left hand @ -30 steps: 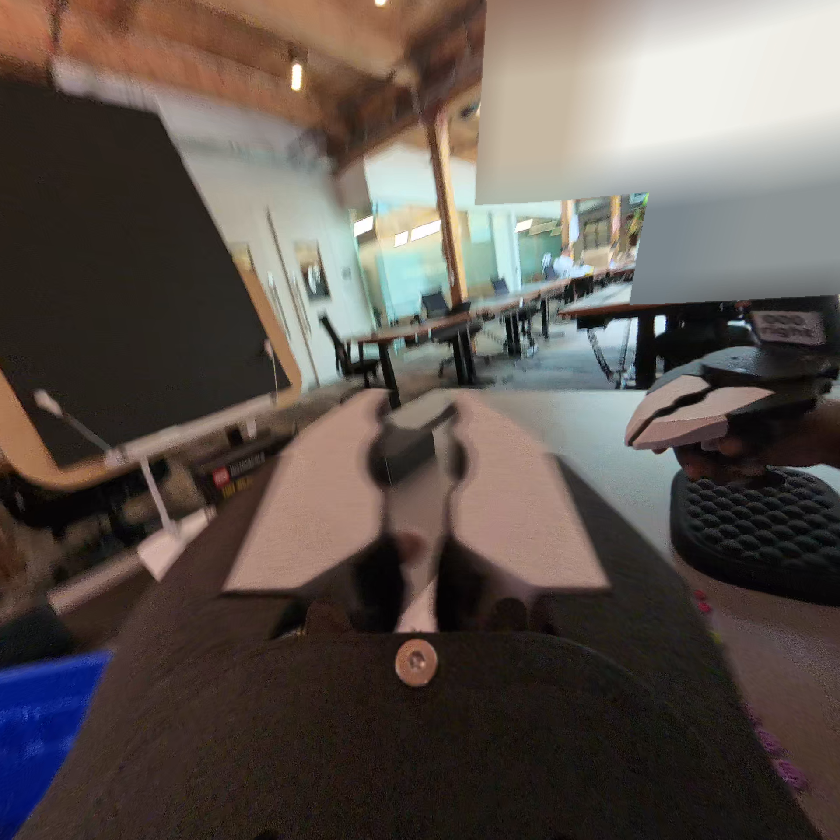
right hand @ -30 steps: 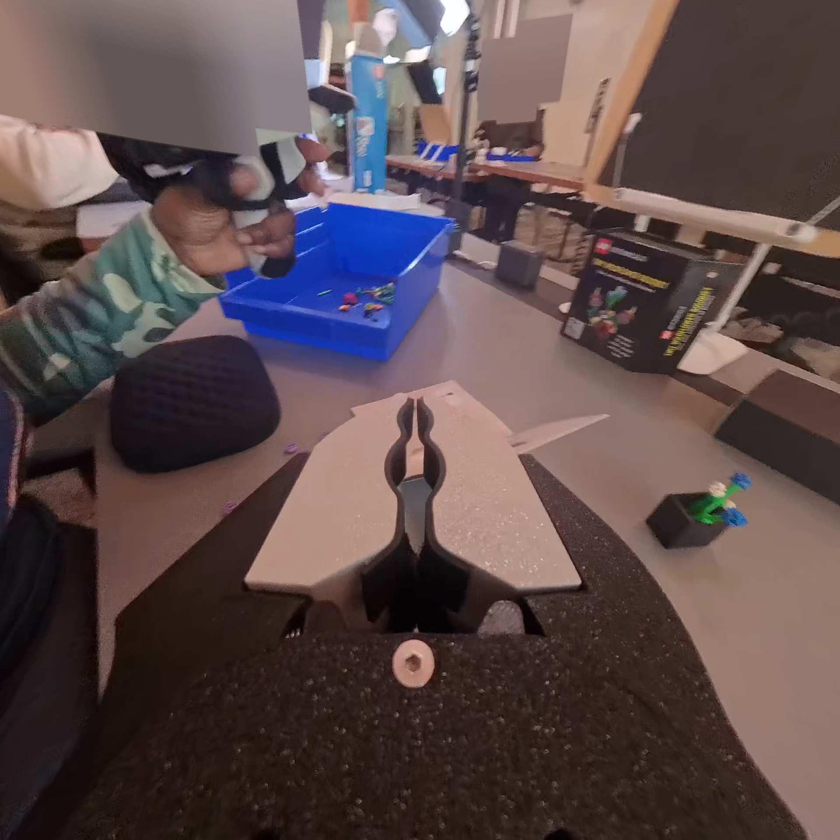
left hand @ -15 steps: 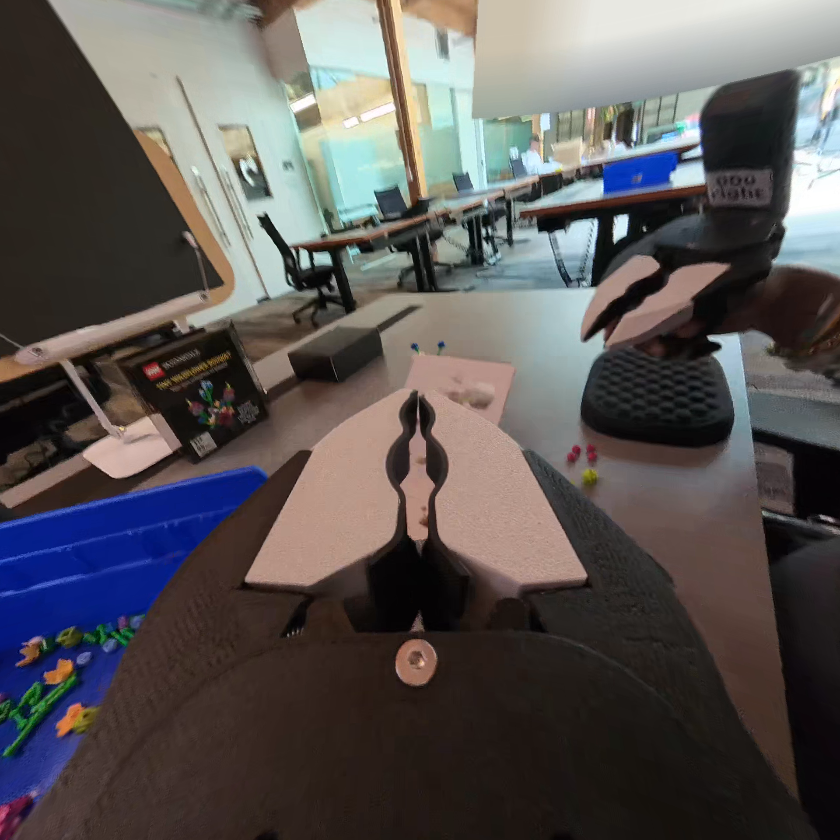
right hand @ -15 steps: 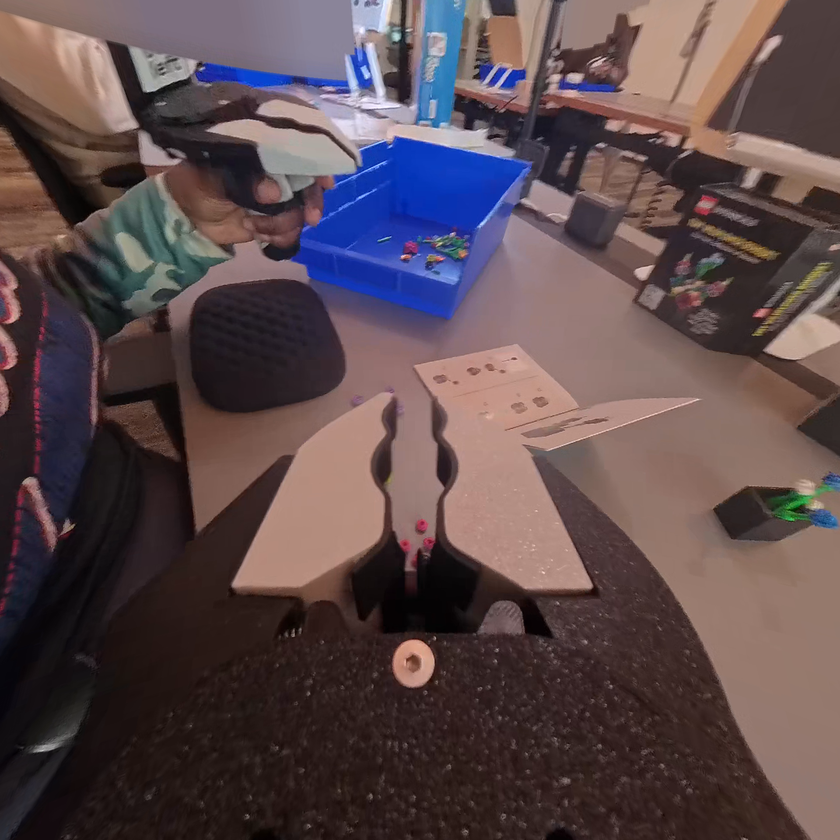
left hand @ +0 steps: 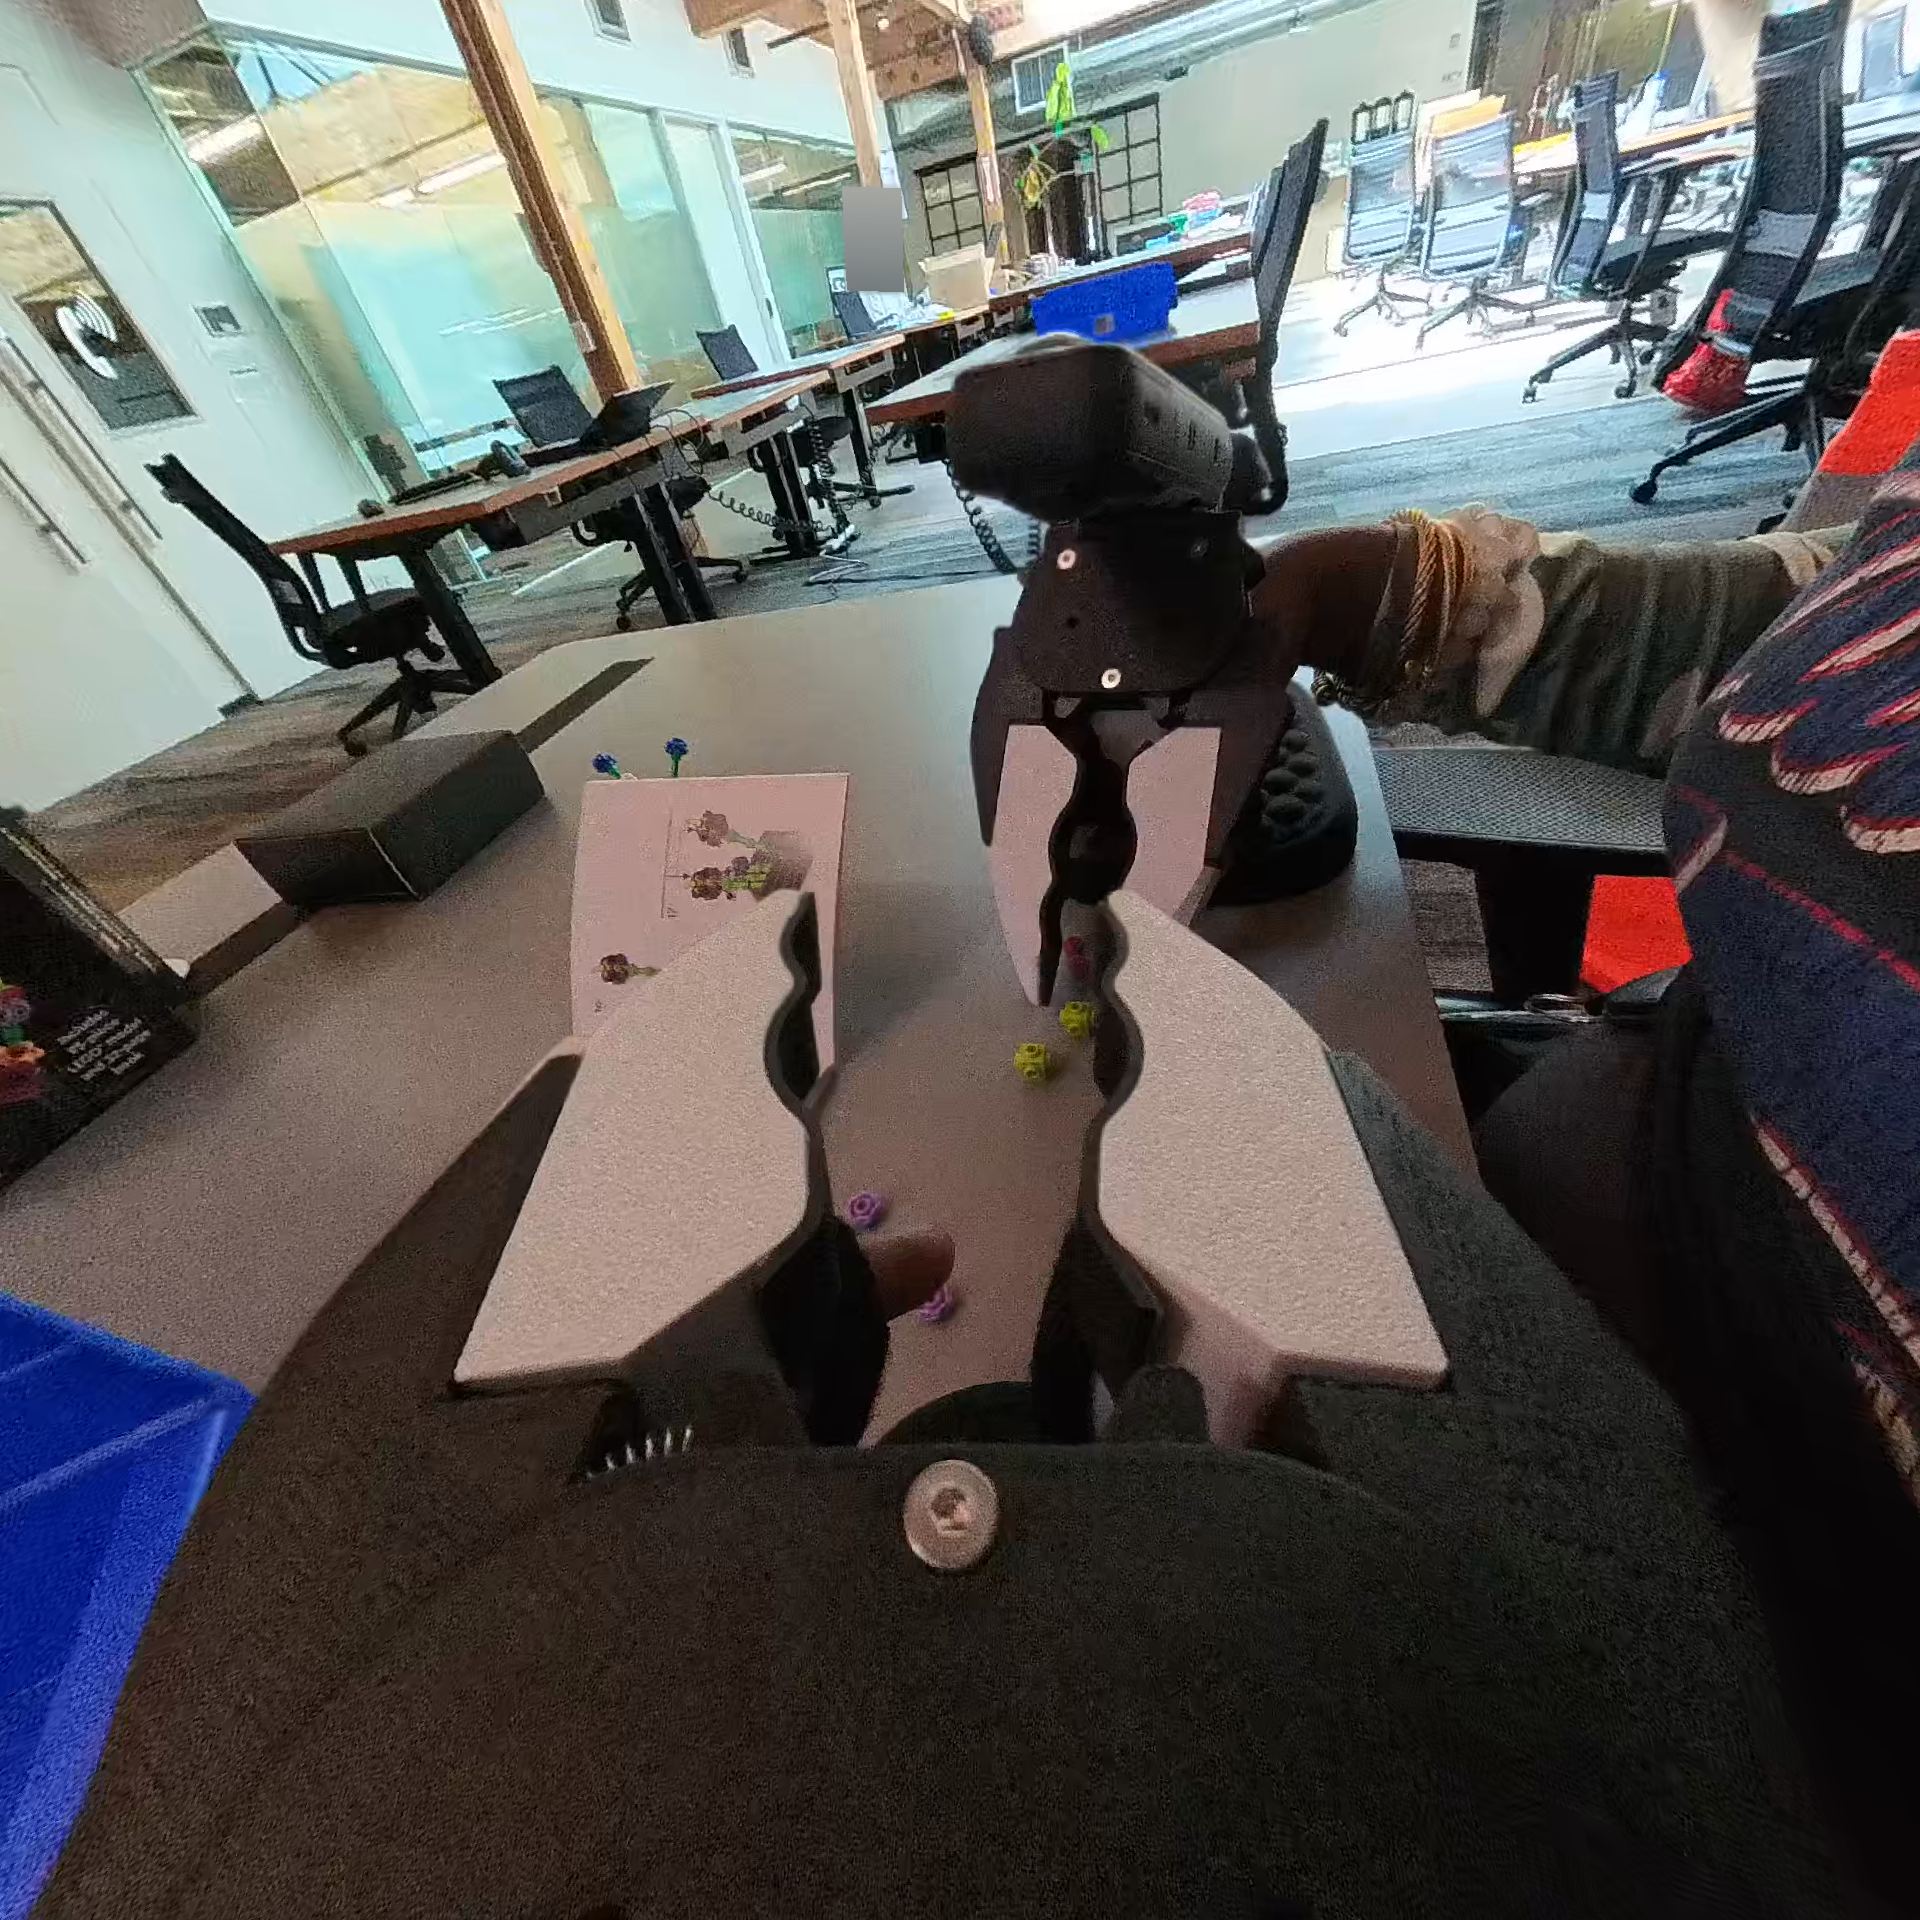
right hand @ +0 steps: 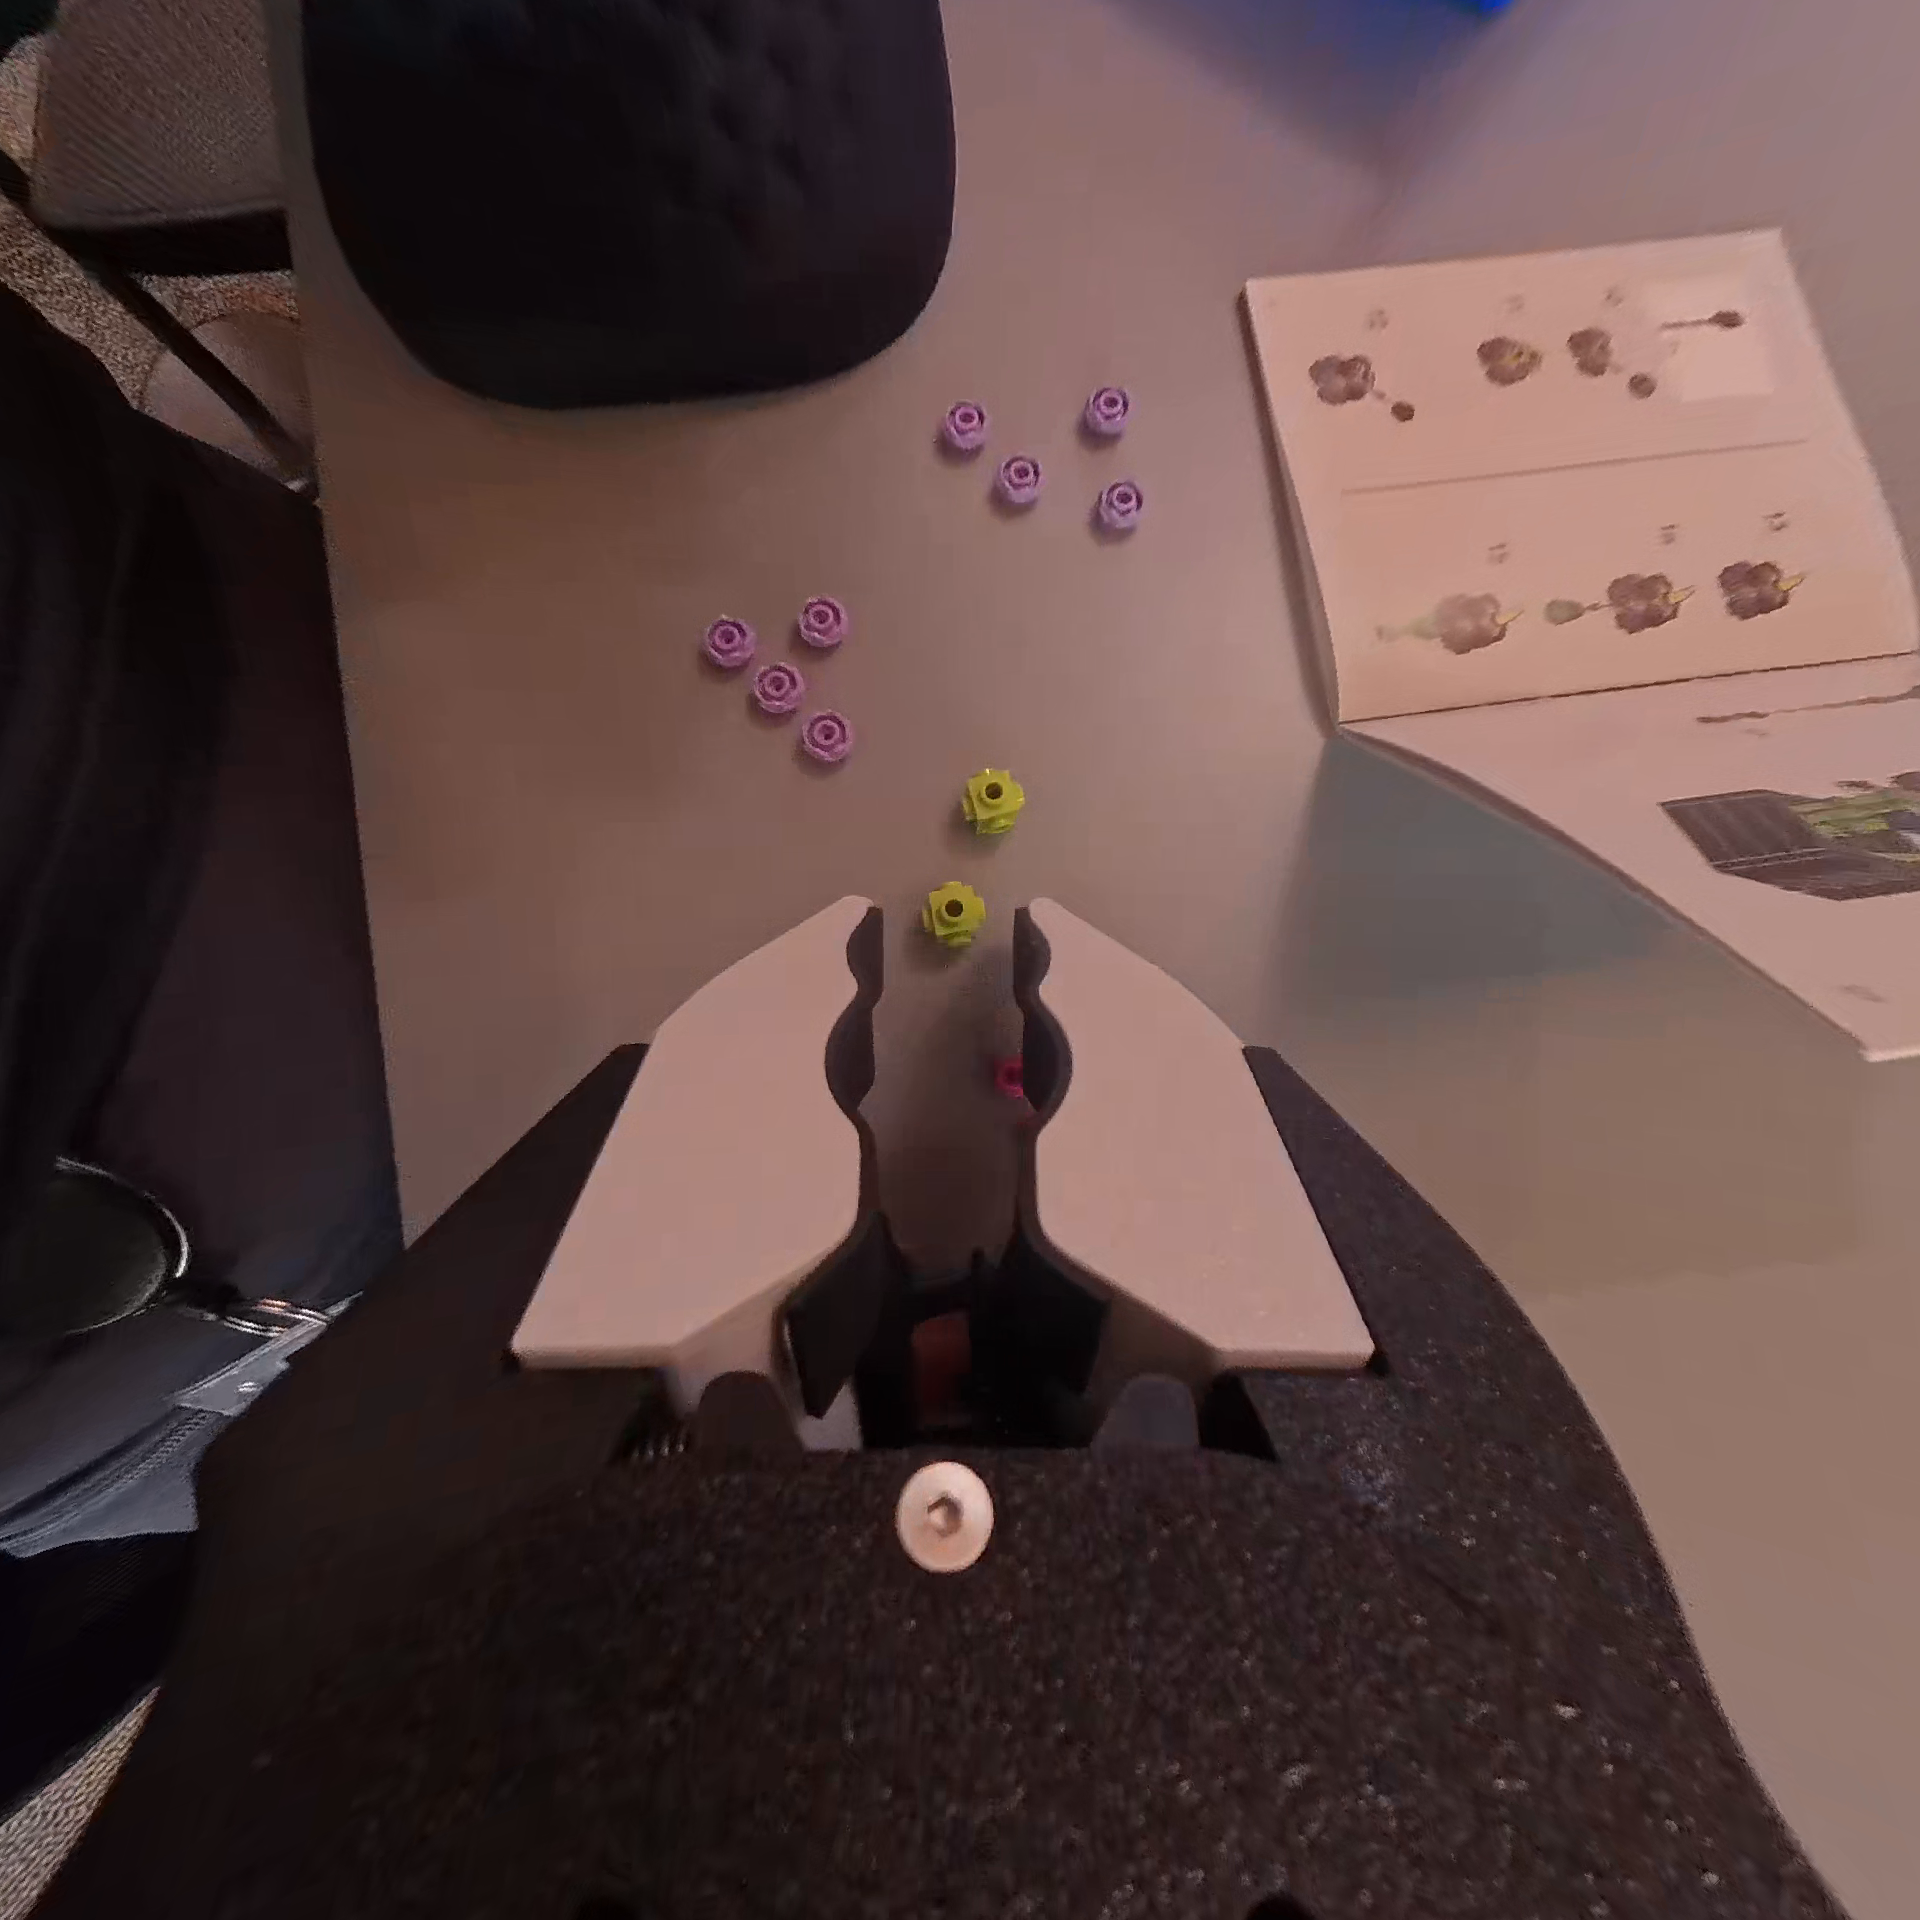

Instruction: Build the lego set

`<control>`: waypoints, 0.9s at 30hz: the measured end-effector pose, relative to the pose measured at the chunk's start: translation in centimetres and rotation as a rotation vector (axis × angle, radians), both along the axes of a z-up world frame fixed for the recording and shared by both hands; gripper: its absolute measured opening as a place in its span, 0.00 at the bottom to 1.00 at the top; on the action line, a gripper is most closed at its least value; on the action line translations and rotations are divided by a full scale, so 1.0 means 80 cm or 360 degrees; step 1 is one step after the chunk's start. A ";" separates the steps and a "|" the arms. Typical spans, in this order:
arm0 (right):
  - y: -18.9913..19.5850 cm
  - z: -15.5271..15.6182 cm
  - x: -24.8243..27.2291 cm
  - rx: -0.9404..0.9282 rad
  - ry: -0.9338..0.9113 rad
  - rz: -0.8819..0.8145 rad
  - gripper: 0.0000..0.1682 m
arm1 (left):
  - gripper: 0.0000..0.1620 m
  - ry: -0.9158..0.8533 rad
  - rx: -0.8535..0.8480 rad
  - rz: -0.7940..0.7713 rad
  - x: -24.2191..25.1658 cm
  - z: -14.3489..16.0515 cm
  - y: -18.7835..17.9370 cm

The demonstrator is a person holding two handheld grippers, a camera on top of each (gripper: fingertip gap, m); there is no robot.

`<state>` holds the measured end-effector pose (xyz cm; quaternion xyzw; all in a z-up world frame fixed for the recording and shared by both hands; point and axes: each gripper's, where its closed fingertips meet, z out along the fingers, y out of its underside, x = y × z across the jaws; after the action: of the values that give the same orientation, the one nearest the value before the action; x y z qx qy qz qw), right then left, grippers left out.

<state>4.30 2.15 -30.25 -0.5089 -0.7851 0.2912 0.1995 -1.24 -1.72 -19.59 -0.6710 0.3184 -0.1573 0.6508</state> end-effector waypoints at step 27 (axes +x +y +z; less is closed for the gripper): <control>-0.033 0.198 -0.034 0.0710 0.1388 0.0132 0.10 | 0.07 -0.1414 -0.0685 -0.0580 0.060 0.062 0.018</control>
<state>1.62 -0.46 -14.40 -0.2527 -0.6914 0.3094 0.6020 3.58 -0.31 -14.64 -0.5918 0.0838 -0.5992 0.5326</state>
